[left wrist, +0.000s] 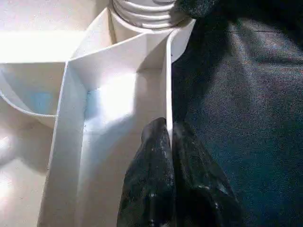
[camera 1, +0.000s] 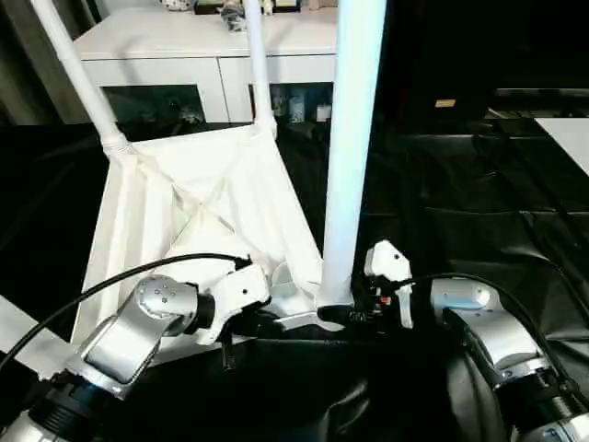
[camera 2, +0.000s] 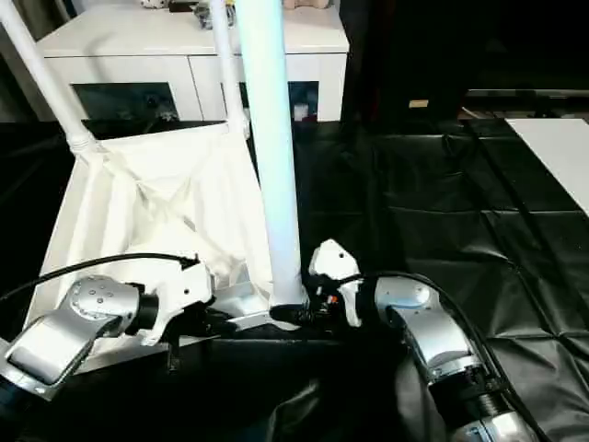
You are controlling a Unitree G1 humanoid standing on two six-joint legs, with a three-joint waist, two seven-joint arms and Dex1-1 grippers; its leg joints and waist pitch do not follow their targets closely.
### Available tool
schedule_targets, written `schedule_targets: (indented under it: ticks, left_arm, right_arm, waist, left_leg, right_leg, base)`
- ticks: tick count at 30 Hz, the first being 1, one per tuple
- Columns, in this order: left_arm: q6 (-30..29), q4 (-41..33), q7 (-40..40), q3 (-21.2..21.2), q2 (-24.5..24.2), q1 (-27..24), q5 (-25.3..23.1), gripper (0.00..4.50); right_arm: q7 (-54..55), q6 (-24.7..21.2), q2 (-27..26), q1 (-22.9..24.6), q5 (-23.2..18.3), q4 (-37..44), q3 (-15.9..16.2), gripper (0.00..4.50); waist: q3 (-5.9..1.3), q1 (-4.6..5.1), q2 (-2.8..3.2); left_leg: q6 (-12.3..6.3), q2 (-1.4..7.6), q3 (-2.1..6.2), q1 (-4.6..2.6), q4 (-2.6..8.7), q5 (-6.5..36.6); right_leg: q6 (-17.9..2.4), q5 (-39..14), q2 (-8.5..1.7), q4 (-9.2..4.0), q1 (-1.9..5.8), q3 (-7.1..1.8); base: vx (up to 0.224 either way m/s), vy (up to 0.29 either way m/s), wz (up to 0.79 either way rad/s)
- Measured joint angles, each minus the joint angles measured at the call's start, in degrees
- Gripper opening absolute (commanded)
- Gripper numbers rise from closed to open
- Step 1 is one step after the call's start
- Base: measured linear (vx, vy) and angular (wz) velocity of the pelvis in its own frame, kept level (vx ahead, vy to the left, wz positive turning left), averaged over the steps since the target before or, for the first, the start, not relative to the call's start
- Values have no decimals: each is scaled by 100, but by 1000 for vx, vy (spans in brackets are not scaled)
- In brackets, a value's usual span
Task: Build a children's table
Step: Rotate leg to tighten
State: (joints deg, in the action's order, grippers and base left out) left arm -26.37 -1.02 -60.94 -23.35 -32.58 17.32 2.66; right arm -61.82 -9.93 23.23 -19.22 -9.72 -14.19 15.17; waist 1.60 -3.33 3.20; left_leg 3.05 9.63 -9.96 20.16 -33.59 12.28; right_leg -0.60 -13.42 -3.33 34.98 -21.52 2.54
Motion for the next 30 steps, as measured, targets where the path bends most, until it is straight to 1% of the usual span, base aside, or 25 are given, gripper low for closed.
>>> schedule_targets:
  ticks: [2, 4, 7, 9, 12, 13, 15, 18, 21, 23, 24, 25, 29, 30]
  left_arm:
    - [-1, -3, 0, 2, -5, -7, -1, 0]
    - [-57, 4, 9, 37, 2, -19, -3, 0]
    - [-216, 189, 255, 158, 216, 44, -35, 0]
    - [-252, 362, 542, 200, 480, 115, -84, 0]
    - [-537, 777, 1404, 340, 1202, 342, -246, 0]
    - [-609, 877, 1623, 386, 1388, 385, -249, 0]
    - [-650, 1160, 2071, 452, 1768, 504, -257, 0]
    - [-584, 1495, 2454, 433, 2066, 657, -315, 0]
    - [-497, 1739, 2525, 414, 2173, 795, -396, 0]
    - [-471, 1769, 2533, 399, 2177, 815, -421, 0]
    - [-462, 1750, 2518, 377, 2155, 815, -422, 0]
    - [-450, 1726, 2493, 353, 2125, 813, -422, 0]
    - [-447, 1521, 2276, 271, 1882, 785, -414, 0]
    - [-447, 1455, 2193, 232, 1817, 769, -406, 0]
  right_arm:
    - [-1, 8, -4, 0, 1, -5, 1, 266]
    - [105, 31, -123, 1, 13, -71, -18, 265]
    - [694, 50, -432, 1, 94, -284, -152, 265]
    - [1200, 24, -683, 2, 151, -409, -281, 265]
    - [2769, -63, -1333, -11, 368, -666, -693, 265]
    - [3184, -86, -1493, -18, 434, -697, -759, 265]
    - [4060, -201, -1776, -71, 620, -743, -837, 265]
    - [4911, -298, -2045, -149, 873, -819, -859, 264]
    - [5369, -306, -2235, -247, 1042, -944, -859, 264]
    - [5407, -252, -2292, -267, 1057, -978, -860, 264]
    - [5356, -163, -2280, -237, 1039, -982, -868, 320]
    - [5308, -90, -2269, -209, 1023, -981, -877, 334]
    - [4828, -28, -2076, -94, 907, -914, -846, 351]
    - [4687, -14, -2003, -94, 851, -887, -847, 373]
  waist:
    - [0, -1, 0]
    - [-1, 3, 0]
    - [-1, 66, -1]
    - [-1, 106, 0]
    - [-1, 154, -1]
    - [-4, 163, 5]
    - [-10, 163, 12]
    - [-25, 151, 18]
    - [-39, 152, 39]
    - [-44, 152, 51]
    - [-44, 150, 52]
    - [-42, 149, 51]
    - [-25, 164, 29]
    - [-23, 168, 26]
  left_leg:
    - [0, 0, 0, 0, 0, 0]
    - [0, 1, 0, -2, 0, -1]
    - [19, 1, -1, -15, -3, 6]
    - [37, 1, -1, -27, -4, 16]
    - [45, 0, 0, -36, -6, 11]
    - [45, 0, 0, -37, -6, 11]
    - [46, -3, 0, -39, -8, 10]
    - [46, -6, 0, -46, -6, 10]
    - [45, -8, 0, -50, -2, 11]
    - [46, -7, 0, -51, 2, 11]
    - [46, -7, 0, -50, 6, 11]
    - [45, -7, 0, -48, 8, 11]
    - [46, -3, 2, -25, 15, 11]
    - [46, -3, 3, -17, 13, 10]
  right_leg:
    - [0, 0, 0, 1, 0, 0]
    - [0, 0, 0, 3, 2, 0]
    - [-4, 3, 0, 15, 28, -2]
    - [-13, 10, 0, 13, 41, -3]
    - [-12, 14, 0, 9, 47, -6]
    - [-8, 12, 0, 4, 47, -7]
    - [-1, 10, -2, 2, 50, -8]
    - [7, 7, -2, 0, 58, -14]
    - [11, 5, -3, 0, 61, -16]
    - [14, 4, -3, -1, 60, -16]
    - [16, 2, -3, -1, 57, -15]
    - [16, 3, -3, -1, 55, -14]
    - [12, 12, -1, 0, 33, -9]
    - [1, 28, -1, 0, 24, -7]
  base:
    - [0, 0, 0]
    - [0, 0, 0]
    - [0, 0, 0]
    - [0, 0, 0]
    - [-23, 0, 0]
    - [0, 0, 0]
    - [0, 0, 0]
    - [0, 0, 0]
    - [0, 0, 0]
    - [0, 0, 0]
    - [0, 0, 0]
    - [0, 0, 0]
    - [0, 0, 0]
    - [0, 0, 0]
